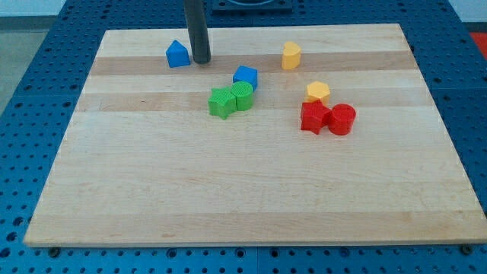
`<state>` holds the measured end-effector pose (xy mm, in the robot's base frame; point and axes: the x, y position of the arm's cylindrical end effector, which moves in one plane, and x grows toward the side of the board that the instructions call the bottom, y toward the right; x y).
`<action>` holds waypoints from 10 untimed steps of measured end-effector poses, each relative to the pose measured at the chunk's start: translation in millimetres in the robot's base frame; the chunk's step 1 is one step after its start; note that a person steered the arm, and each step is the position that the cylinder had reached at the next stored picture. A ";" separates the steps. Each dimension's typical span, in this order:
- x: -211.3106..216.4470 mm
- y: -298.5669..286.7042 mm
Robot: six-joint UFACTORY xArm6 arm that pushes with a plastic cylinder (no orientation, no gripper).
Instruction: Push the triangle to the top left side of the board
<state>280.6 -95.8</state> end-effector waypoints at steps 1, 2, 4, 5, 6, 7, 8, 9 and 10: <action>0.0 -0.1; 0.0 -1.9; 0.0 -9.4; 0.0 -18.7; 0.0 -27.0; 0.0 -34.5; 0.0 -42.2; 0.0 -49.2; 0.0 -59.2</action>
<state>280.7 -155.0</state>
